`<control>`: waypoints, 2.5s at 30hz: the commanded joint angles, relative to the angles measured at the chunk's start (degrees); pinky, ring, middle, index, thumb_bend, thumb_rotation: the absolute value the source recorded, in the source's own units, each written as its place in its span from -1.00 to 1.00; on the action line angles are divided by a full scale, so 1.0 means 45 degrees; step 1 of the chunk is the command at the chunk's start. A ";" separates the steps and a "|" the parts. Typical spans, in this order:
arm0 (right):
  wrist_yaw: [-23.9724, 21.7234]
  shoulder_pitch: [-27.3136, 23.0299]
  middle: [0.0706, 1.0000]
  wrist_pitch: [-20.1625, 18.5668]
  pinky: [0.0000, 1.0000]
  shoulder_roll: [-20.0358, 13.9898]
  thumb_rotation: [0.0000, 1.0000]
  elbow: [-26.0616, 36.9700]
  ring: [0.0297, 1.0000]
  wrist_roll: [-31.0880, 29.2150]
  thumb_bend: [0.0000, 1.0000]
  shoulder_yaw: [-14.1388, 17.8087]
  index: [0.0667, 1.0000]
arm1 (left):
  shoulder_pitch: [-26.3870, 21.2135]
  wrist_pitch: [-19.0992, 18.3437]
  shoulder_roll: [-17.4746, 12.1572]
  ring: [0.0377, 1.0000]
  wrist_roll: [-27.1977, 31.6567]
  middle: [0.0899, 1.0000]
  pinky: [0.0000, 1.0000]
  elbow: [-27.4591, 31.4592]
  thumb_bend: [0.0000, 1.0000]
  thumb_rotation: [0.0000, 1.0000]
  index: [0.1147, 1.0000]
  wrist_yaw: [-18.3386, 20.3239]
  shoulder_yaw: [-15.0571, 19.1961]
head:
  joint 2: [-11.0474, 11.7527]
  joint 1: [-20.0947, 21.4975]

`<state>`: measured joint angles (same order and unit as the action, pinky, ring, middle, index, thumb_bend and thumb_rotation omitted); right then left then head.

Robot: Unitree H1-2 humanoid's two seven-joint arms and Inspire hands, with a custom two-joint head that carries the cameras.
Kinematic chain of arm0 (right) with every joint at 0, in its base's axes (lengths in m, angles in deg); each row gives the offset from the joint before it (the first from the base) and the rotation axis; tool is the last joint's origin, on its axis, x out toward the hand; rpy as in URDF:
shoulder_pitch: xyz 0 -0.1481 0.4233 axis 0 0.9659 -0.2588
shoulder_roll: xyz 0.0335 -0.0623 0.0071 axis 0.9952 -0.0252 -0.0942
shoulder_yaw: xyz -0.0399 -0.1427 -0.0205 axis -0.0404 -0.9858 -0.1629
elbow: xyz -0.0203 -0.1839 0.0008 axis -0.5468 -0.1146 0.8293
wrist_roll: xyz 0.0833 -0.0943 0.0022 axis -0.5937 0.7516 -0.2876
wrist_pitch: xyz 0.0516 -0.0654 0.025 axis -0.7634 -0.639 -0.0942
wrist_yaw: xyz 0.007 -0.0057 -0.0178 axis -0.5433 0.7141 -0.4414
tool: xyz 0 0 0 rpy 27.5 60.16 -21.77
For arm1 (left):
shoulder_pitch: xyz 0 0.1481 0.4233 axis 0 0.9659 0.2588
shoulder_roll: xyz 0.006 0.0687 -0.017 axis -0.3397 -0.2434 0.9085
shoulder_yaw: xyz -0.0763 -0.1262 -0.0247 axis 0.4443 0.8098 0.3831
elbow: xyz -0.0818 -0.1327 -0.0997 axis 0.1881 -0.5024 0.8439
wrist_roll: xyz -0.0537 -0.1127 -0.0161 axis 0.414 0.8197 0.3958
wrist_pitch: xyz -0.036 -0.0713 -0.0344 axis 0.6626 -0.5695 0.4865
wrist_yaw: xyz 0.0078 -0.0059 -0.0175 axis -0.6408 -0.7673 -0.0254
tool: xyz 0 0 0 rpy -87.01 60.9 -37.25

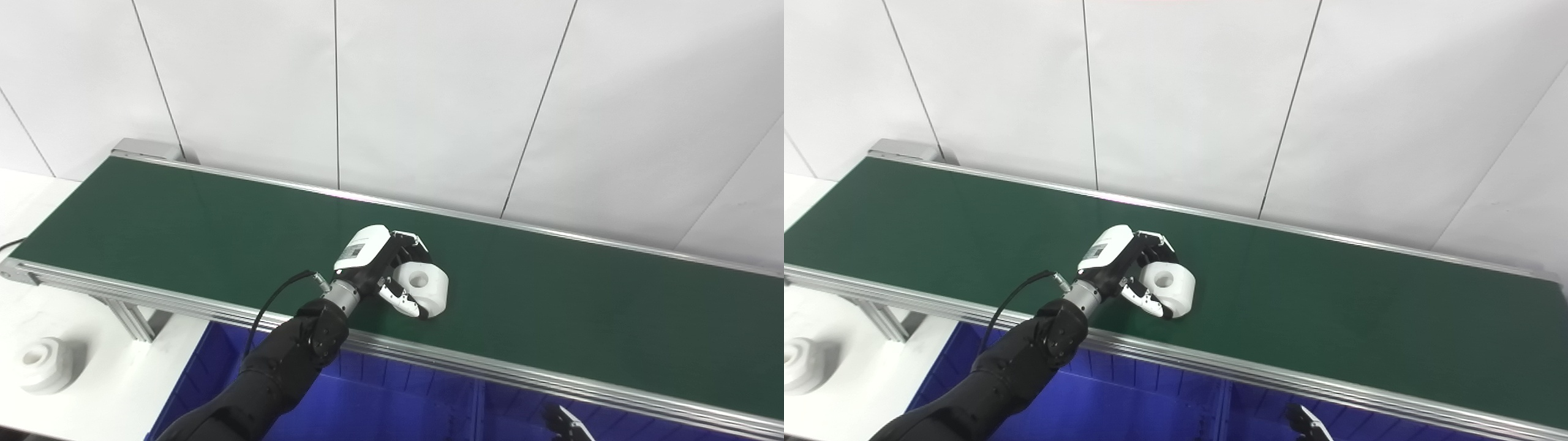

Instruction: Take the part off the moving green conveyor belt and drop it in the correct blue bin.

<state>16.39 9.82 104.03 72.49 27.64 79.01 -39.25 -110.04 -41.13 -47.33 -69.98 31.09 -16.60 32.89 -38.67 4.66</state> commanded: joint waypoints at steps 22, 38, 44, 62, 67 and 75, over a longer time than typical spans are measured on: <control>-0.0347 0.0286 0.64 0.0160 0.61 -0.0171 0.64 0.1284 0.65 -0.0119 0.44 -0.0123 0.67 | 0.5782 0.0731 -0.1012 -0.06 0.3059 -0.16 -0.15 0.8711 0.03 -1.00 -0.09 0.1795 0.0662 | -0.1388 0.0975; -0.0215 0.0642 0.57 -0.1223 0.60 0.0196 0.71 0.2879 0.60 0.0596 0.51 0.0239 0.60 | 0.7742 -0.1836 -0.0743 -0.01 0.2825 -0.15 -0.06 0.9068 0.03 -1.00 -0.09 0.4365 0.0056 | -0.2370 0.1201; -0.0290 0.0735 0.57 -0.1462 0.60 0.0364 0.67 0.3192 0.63 0.0571 0.48 0.0306 0.60 | 0.7585 -0.3320 -0.0980 0.03 0.2642 -0.14 -0.02 0.9684 0.03 -1.00 -0.11 0.5605 -0.0118 | -0.2533 0.1349; -0.0450 0.0770 0.55 -0.1854 0.56 0.0331 0.71 0.3408 0.59 0.0408 0.54 0.0273 0.58 | 0.7701 -0.6997 -0.0836 0.77 0.0379 0.82 0.62 1.0943 0.28 -0.57 0.75 0.5563 -0.0374 | -0.2572 0.1384; -0.0452 0.0747 0.55 -0.1781 0.58 0.0321 0.70 0.3359 0.60 0.0375 0.53 0.0262 0.58 | 0.7698 -0.7261 -0.0829 0.90 0.0665 0.93 0.76 1.1020 0.39 -0.38 0.94 0.5796 -0.0307 | -0.2558 0.1399; -0.0418 0.0767 0.57 -0.1877 0.57 0.0361 0.71 0.3399 0.60 0.0434 0.53 0.0247 0.60 | 0.7633 -0.6212 -0.1047 0.84 0.1786 0.90 0.67 1.0936 0.42 -0.33 0.91 0.6170 -0.0269 | -0.2572 0.1465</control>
<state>14.24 13.39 95.45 74.31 41.16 80.92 -38.37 -74.23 -71.87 -51.86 -62.90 79.07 10.81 31.76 -50.19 11.25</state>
